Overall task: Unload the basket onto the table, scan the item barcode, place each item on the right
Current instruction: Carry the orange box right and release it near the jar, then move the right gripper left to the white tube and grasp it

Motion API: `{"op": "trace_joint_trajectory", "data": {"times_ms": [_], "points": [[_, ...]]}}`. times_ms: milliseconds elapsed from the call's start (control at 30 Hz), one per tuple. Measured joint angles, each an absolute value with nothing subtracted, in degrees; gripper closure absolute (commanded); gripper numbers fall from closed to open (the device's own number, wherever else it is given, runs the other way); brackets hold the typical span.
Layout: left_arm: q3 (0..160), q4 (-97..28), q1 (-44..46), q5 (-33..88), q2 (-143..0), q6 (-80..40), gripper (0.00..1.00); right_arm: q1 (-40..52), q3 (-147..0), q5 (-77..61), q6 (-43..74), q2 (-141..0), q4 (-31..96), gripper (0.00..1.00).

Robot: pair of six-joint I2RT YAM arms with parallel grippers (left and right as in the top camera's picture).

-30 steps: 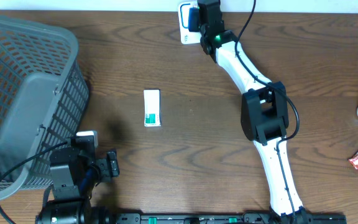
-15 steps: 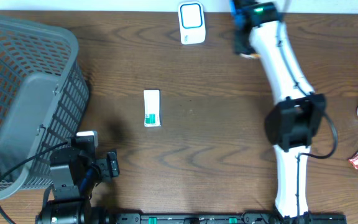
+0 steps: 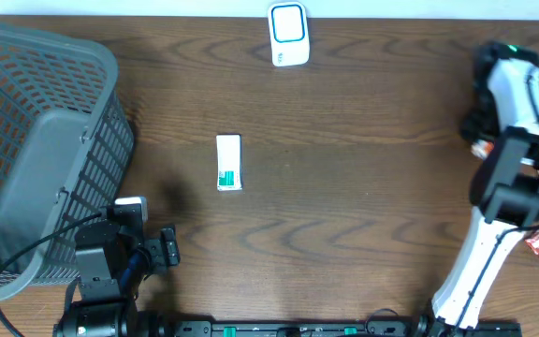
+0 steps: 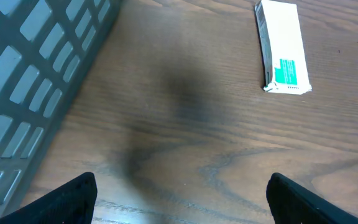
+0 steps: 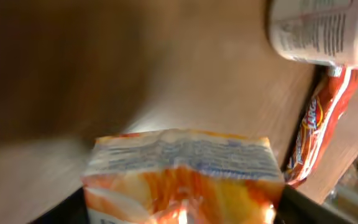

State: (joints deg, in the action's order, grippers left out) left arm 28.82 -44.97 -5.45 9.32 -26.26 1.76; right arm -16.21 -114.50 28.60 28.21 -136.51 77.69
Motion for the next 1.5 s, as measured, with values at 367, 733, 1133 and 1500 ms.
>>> {"op": "trace_joint_trajectory", "data": {"times_ms": [367, 733, 1133, 1500], "points": [[28.8, -45.0, -5.5, 9.3, -26.2, 1.8, 0.12, -24.8, -113.8, 22.2, 29.9, -136.7, 78.0, 0.01], [28.8, -45.0, -5.5, 9.3, -26.2, 1.8, 0.12, -5.3, -118.4, 3.1, 29.5, -128.6, 78.4, 0.95], [28.8, -45.0, -5.5, 9.3, -26.2, 1.8, 0.12, 27.4, -118.4, -5.7, 29.7, -128.2, 70.6, 0.99], [28.8, -45.0, -5.5, 9.3, -26.2, 1.8, 0.12, 44.1, -118.3, -12.7, 29.3, -129.9, 53.7, 0.99]]}}
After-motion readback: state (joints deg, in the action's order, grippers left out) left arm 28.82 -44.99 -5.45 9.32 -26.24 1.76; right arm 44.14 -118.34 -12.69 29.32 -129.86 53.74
